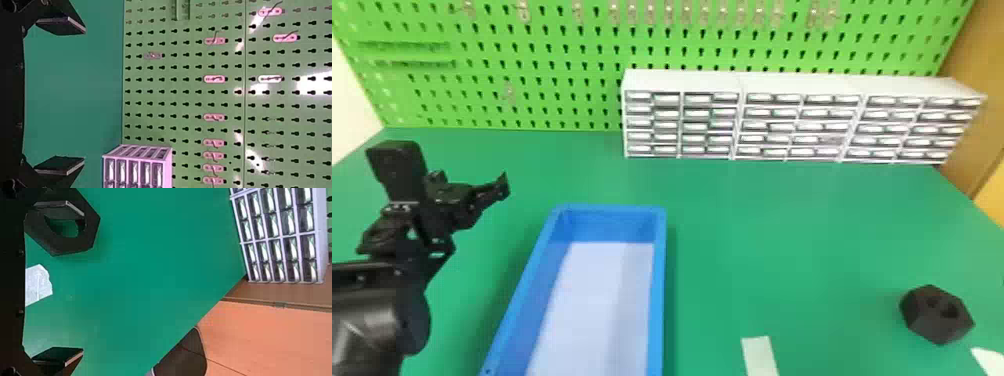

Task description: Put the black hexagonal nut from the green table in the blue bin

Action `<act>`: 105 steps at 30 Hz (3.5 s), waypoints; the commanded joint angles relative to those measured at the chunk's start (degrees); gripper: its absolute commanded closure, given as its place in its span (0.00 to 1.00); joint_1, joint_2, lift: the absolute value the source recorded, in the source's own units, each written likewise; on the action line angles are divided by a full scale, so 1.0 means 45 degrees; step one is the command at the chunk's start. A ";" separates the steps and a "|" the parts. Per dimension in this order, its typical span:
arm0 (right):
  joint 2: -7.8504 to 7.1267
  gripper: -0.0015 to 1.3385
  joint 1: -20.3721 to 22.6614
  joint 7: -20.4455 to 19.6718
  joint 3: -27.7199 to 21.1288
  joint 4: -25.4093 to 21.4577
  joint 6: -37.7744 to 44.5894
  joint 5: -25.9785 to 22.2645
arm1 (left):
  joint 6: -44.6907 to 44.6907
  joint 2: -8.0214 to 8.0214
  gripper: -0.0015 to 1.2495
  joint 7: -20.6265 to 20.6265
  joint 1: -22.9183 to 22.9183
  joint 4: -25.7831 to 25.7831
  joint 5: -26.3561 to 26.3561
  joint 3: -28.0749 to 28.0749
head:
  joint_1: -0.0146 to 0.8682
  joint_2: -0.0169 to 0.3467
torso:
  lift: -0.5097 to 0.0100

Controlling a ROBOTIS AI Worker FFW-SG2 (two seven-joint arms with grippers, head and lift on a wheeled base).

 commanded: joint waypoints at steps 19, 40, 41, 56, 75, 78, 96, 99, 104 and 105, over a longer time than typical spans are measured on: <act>0.0478 0.06 -0.0095 0.0001 0.0149 0.0912 -0.0625 0.0009 | -0.0001 -0.0009 0.09 0.0000 0.0000 0.0000 0.0035 -0.0057 | 0.77 0.14 | 0.79; 0.0673 0.06 -0.0115 0.0001 0.0501 0.1303 -0.0762 0.0614 | 0.0018 0.0010 0.09 -0.0020 0.0000 0.0000 0.0113 -0.0096 | 0.77 0.14 | 0.79; 0.0673 0.06 -0.0095 0.0001 0.0481 0.1322 -0.0762 0.0653 | 0.0018 -0.0009 0.09 -0.0020 0.0000 0.0000 0.0113 -0.0096 | 0.77 0.14 | 0.79; 0.0868 0.06 0.0120 0.0001 0.0188 0.1850 -0.1387 0.0653 | 0.0038 -0.0009 0.09 -0.0039 -0.0020 0.0000 0.0113 -0.0096 | 0.77 0.14 | 0.79; 0.0946 0.06 0.0061 0.0001 0.0345 0.2690 -0.2265 0.0614 | 0.0058 -0.0009 0.09 -0.0039 -0.0020 0.0000 0.0113 -0.0115 | 0.77 0.14 | 0.79; 0.0985 0.06 0.0061 0.0001 0.0364 0.2787 -0.2402 0.0634 | 0.0077 0.0010 0.09 -0.0039 -0.0020 0.0000 0.0113 -0.0115 | 0.77 0.14 | 0.79; 0.1083 0.06 0.0120 0.0020 0.0364 0.3256 -0.2890 0.0634 | 0.0077 -0.0009 0.09 -0.0078 -0.0020 0.0000 0.0113 -0.0115 | 0.77 0.14 | 0.79; 0.1083 0.06 0.0139 0.0020 0.0403 0.3315 -0.2949 0.0634 | 0.0077 -0.0009 0.09 -0.0078 -0.0020 0.0000 0.0113 -0.0115 | 0.77 0.14 | 0.79; 0.1083 0.06 0.0139 0.0020 0.0481 0.3354 -0.3183 0.0673 | 0.0077 -0.0009 0.09 -0.0098 0.0000 0.0000 0.0113 -0.0096 | 0.77 0.14 | 0.79; 0.1083 0.06 0.0139 0.0020 0.0481 0.3373 -0.3242 0.0692 | 0.0077 -0.0009 0.09 -0.0098 0.0000 0.0000 0.0113 -0.0115 | 0.77 0.14 | 0.79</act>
